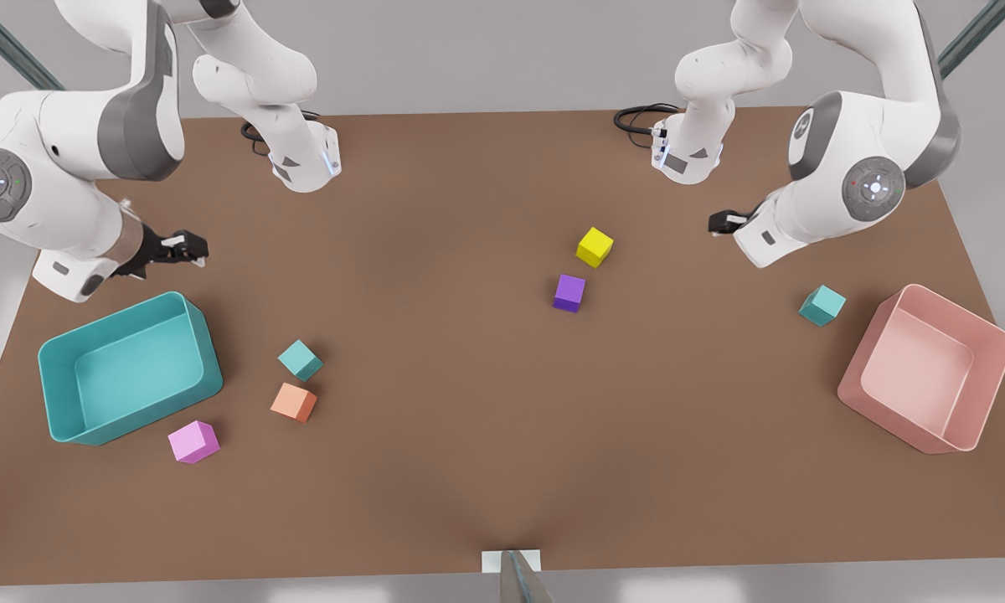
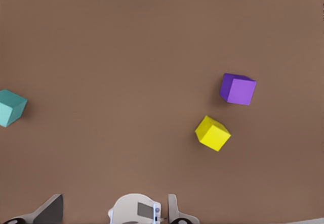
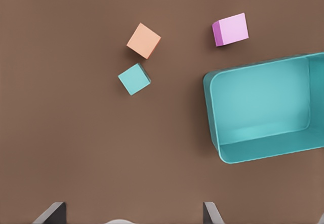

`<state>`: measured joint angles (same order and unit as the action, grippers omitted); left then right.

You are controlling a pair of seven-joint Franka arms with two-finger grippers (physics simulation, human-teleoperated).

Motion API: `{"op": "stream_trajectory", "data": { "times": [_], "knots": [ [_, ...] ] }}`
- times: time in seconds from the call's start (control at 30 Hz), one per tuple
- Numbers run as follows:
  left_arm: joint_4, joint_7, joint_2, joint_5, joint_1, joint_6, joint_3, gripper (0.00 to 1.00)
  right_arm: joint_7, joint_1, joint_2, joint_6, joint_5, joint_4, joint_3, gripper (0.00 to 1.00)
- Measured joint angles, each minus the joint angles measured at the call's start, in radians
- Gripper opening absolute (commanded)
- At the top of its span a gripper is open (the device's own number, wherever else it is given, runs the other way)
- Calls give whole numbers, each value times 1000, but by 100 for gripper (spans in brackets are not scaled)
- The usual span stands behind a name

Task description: Stack the two blue cubes on top of each other

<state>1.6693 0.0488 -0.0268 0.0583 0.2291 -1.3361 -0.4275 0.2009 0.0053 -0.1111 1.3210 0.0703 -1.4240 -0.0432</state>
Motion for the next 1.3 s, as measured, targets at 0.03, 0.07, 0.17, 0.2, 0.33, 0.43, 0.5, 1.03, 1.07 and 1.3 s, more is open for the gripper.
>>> {"op": "stream_trajectory", "data": {
  "times": [0.03,0.07,0.17,0.2,0.33,0.43,0.5,1.03,1.07,1.3],
  "knots": [
    [-1,1,-1,0,4,-3,0,100,2,-2,-3,4,7,2,-1,100],
    [-1,2,-3,0,10,-5,-1,100,4,-3,-14,8,16,10,-2,100],
    [-1,5,-10,1,46,-9,-2,100,-13,6,-126,31,40,22,-7,100],
    [-1,5,-14,1,63,-10,-2,100,-36,8,-152,45,36,-11,-6,100],
    [-1,8,-43,-1,140,-14,-3,100,-174,6,-179,127,-7,-194,-1,100],
    [-1,10,-64,-2,170,-19,-4,100,-276,7,-212,206,-30,-280,21,100],
    [-1,11,-67,-11,164,-22,-4,100,-337,5,-219,296,-68,-341,34,100],
    [-8,15,-97,-34,166,-30,-2,100,-748,36,-227,959,-253,-643,36,100],
    [-25,16,-94,-41,170,-26,-3,100,-763,35,-227,973,-262,-654,36,100],
    [-110,14,-93,-50,176,27,-5,100,-845,37,-229,1021,-288,-691,37,100]
  ]
}}
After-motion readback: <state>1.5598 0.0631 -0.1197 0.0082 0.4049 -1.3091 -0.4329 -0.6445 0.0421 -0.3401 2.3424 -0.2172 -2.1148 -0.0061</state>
